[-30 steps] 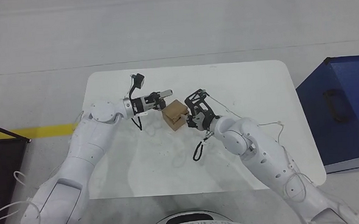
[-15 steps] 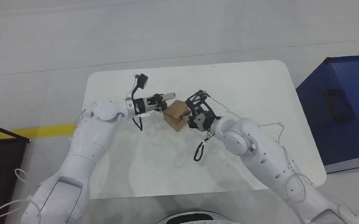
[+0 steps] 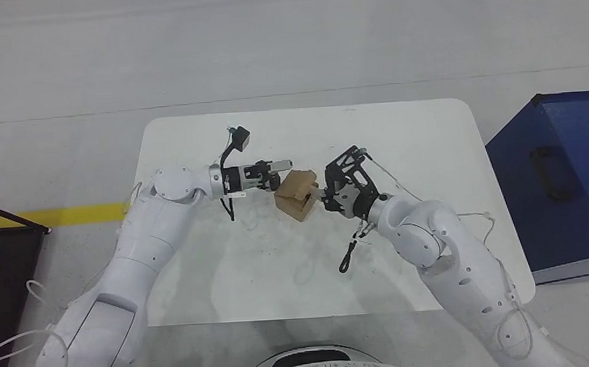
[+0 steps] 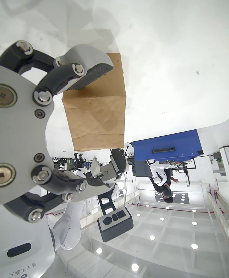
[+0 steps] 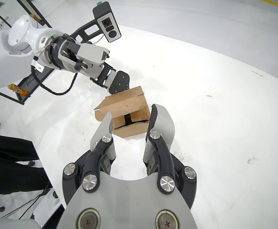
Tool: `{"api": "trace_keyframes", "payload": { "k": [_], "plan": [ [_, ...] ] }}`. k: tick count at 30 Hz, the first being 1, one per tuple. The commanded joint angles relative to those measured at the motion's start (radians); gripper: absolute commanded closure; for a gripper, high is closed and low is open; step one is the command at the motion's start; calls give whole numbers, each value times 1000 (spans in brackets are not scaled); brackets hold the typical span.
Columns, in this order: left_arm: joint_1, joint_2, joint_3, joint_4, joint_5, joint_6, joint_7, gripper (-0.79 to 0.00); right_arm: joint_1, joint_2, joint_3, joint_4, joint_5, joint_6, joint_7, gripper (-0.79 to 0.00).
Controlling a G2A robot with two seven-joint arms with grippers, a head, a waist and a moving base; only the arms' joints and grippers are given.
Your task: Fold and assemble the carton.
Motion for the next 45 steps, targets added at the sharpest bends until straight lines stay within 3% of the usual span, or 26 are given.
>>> {"api": "trace_keyframes", "payload": {
  "k": [1,15,24,45],
  "plan": [
    [3,-1,3,0,-1,-2,1,-785,8,-2,-11,11,-5,7,-2,-369],
    [4,-11,44,46,52,-2,4,-785,23,-9,-25,50,4,24,-12,-372],
    [-3,-22,70,54,68,-3,7,-785,-38,1,32,9,-7,47,-14,-388],
    [-65,-56,140,116,158,42,41,-785,-65,3,51,7,-23,58,-21,-385]
  ]
}}
